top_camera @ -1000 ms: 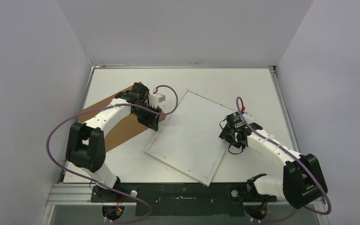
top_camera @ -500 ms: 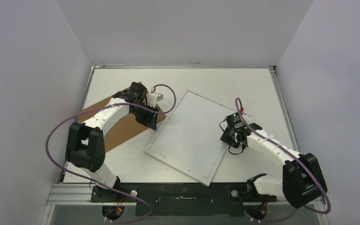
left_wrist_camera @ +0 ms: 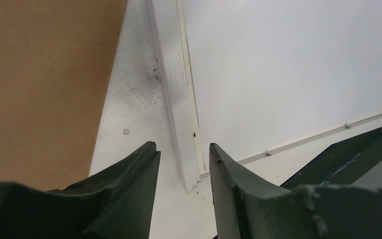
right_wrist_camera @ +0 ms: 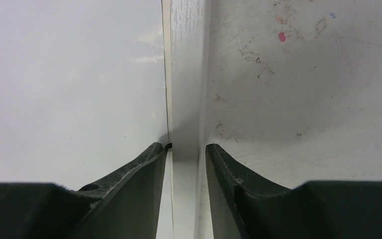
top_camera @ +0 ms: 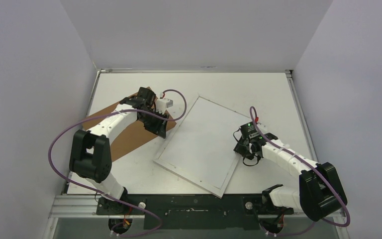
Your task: Put the photo into the frame
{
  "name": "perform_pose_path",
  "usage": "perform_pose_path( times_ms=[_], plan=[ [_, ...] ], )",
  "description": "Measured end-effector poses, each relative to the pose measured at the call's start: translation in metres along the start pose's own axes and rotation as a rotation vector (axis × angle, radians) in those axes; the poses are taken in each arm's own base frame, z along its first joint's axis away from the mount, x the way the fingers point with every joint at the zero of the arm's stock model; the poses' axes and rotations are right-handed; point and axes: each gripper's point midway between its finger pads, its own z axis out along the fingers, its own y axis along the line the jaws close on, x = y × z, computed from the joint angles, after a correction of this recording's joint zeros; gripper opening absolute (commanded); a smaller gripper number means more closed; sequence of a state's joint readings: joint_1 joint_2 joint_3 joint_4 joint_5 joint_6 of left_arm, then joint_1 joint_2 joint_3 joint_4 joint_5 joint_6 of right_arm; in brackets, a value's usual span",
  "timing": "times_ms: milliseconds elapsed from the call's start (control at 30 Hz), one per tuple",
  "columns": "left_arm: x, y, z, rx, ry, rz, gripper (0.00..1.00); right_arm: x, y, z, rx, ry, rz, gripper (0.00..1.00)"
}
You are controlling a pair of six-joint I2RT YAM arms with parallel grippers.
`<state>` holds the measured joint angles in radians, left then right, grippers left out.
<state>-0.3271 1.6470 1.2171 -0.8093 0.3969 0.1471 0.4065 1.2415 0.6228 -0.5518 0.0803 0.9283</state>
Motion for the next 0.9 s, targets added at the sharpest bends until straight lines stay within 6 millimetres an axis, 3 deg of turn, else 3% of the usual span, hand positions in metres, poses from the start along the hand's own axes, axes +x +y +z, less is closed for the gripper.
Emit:
perform_pose_path(
  times_ms=[333, 667, 900],
  plan=[
    [0.0002, 0.0001, 0.0001, 0.000, 0.000, 0.000, 0.40, 0.0001, 0.0017, 0.0002, -0.008, 0.001, 0.004, 0.30],
    [0.0004, 0.0002, 0.0002, -0.001, 0.001, 0.000, 0.40, -0.0001, 0.0014, -0.0003, -0.010, 0.000, -0.009, 0.06],
    [0.0008, 0.0021, 0.0003, -0.012, 0.003, 0.000, 0.40, -0.0004, 0.0020, -0.0013, -0.018, -0.002, -0.018, 0.05]
  ],
)
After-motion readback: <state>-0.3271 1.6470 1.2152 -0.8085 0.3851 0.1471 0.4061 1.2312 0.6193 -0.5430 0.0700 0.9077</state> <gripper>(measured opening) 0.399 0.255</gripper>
